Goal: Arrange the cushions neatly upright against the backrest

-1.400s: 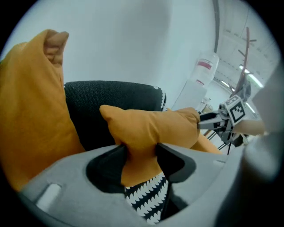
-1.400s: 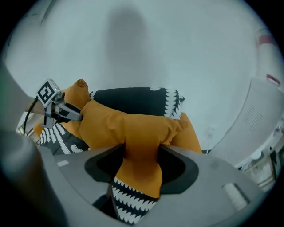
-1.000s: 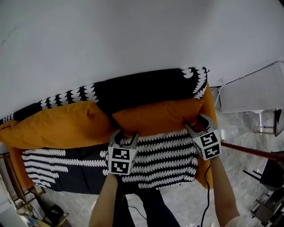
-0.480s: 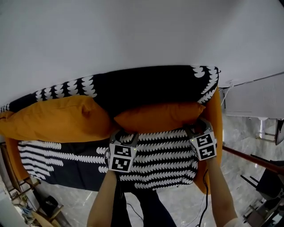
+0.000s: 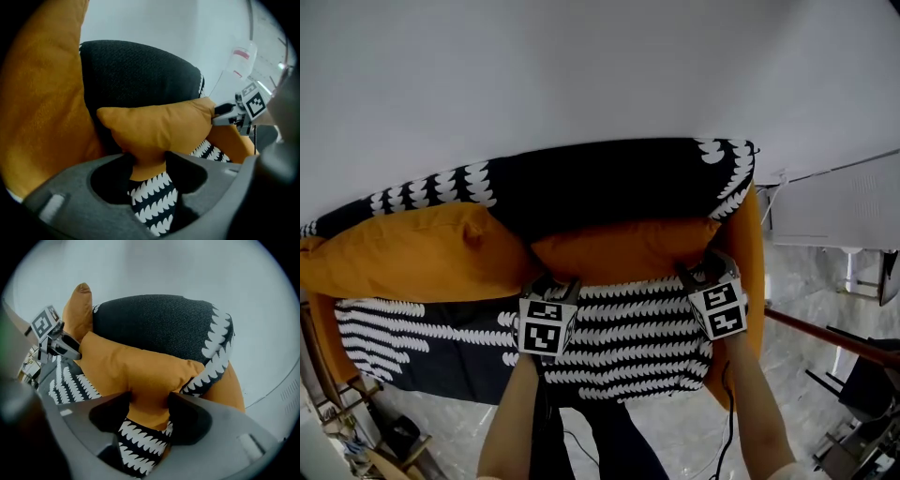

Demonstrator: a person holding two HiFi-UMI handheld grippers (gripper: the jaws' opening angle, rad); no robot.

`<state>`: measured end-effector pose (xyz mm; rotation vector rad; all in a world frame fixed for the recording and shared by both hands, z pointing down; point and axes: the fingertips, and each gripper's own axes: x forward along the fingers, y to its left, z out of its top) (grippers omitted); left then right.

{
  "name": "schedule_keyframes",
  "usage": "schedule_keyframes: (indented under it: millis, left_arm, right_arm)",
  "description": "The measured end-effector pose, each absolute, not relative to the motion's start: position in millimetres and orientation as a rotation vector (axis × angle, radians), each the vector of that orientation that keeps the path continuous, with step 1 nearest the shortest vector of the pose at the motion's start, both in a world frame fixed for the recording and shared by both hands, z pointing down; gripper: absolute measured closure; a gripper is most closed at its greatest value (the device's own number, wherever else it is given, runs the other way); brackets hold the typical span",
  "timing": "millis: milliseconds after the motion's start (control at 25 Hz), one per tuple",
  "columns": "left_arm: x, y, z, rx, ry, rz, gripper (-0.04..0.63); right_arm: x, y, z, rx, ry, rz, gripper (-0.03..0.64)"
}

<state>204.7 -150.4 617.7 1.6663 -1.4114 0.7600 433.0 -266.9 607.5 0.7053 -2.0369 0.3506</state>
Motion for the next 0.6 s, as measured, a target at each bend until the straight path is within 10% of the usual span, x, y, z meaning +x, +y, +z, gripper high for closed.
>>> schedule_keyframes:
  millis: [400,600]
  left_arm:
    - [198,-149,602,1.654,-1.462,0.723,0.298]
    - [208,-147,551,1.735,-1.503,0.670,0.298]
  right_arm:
    - [441,-263,583,0.923,-2.070,0.414,0.219]
    - [427,-243,532,1.008,-2.137,0.413,0.258]
